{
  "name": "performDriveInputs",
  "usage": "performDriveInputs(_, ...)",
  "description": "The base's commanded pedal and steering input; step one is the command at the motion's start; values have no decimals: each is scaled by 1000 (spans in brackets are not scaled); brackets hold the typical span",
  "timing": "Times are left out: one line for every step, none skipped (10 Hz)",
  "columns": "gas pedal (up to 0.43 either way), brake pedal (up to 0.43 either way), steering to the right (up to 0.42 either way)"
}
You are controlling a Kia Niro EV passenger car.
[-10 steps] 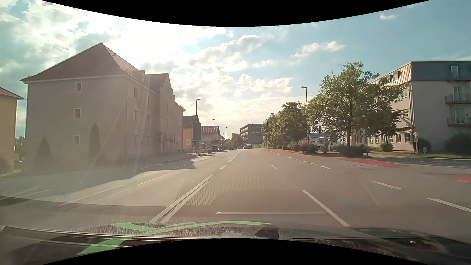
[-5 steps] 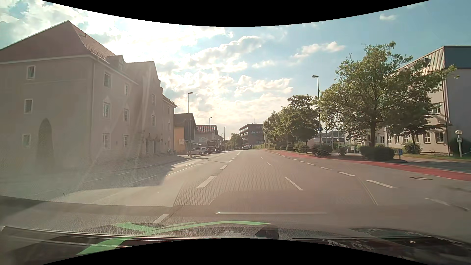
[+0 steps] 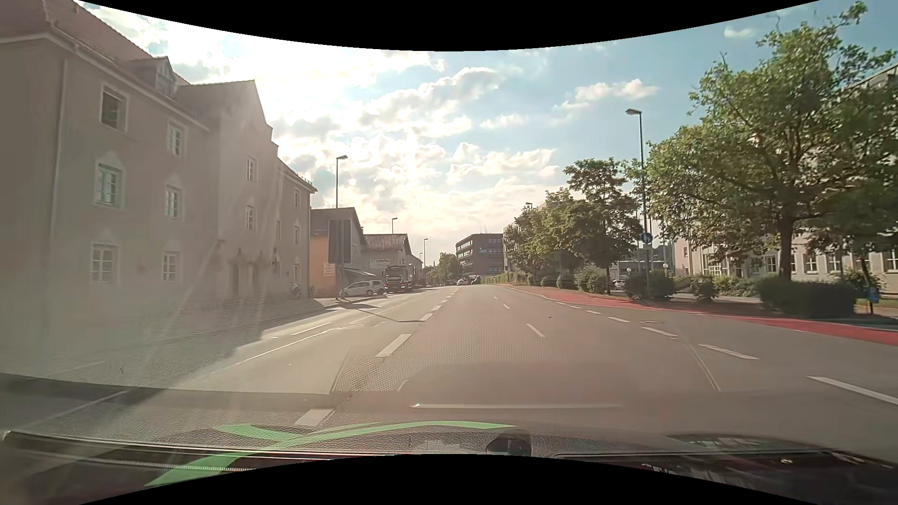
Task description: Follow the waypoints while adhering to traffic rules and regulations
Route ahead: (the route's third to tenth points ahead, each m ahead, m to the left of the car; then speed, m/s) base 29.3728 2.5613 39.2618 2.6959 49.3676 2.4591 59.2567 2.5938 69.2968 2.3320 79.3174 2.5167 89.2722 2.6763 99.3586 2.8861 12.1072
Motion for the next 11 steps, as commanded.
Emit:
performDriveInputs(150,0,-3)
performDriveInputs(150,0,-3)
performDriveInputs(150,0,-3)
performDriveInputs(150,0,-3)
performDriveInputs(150,0,-3)
performDriveInputs(150,0,-3)
performDriveInputs(150,0,-3)
performDriveInputs(150,0,-3)
performDriveInputs(150,0,-4)
performDriveInputs(150,0,-3)
performDriveInputs(157,0,-3)
